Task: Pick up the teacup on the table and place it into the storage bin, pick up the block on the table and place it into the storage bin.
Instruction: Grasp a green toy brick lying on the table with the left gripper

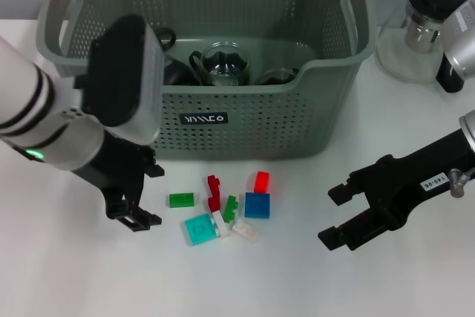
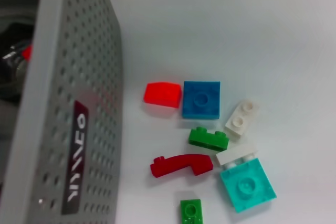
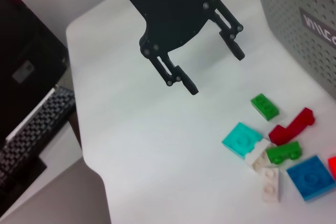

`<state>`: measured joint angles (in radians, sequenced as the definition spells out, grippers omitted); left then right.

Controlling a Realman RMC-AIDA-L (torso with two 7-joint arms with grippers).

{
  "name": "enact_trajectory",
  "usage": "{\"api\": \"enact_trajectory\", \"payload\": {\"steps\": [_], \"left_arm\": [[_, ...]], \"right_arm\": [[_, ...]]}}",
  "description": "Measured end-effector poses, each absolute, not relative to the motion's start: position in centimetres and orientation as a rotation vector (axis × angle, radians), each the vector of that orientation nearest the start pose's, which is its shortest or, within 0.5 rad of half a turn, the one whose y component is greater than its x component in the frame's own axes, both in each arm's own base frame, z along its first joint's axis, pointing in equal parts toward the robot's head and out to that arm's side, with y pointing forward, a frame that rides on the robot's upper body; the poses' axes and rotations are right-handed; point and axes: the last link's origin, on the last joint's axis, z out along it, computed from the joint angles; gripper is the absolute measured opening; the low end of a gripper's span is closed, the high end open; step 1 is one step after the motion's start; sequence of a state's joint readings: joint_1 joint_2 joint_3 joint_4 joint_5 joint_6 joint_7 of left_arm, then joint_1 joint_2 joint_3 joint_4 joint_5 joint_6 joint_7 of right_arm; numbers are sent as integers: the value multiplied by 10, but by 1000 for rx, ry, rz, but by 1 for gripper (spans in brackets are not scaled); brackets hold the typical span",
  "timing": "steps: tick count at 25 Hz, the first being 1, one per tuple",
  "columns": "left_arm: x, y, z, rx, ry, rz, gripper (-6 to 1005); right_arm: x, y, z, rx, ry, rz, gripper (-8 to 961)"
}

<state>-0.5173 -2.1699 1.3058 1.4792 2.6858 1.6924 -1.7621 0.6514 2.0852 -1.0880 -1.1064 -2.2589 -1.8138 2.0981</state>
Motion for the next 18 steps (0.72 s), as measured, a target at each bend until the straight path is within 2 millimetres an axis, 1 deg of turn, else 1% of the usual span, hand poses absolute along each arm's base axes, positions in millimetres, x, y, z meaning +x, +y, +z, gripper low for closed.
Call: {"api": "enact_trajectory", "payload": {"steps": [7, 18], "left_arm": [[-183, 327, -13, -2901, 43, 714, 736], [-182, 331, -30, -2879, 70, 820, 735]], "right_arm": [[177, 330, 0, -3124, 823, -77, 945], [178, 330, -3, -3120, 817, -109, 945]]}}
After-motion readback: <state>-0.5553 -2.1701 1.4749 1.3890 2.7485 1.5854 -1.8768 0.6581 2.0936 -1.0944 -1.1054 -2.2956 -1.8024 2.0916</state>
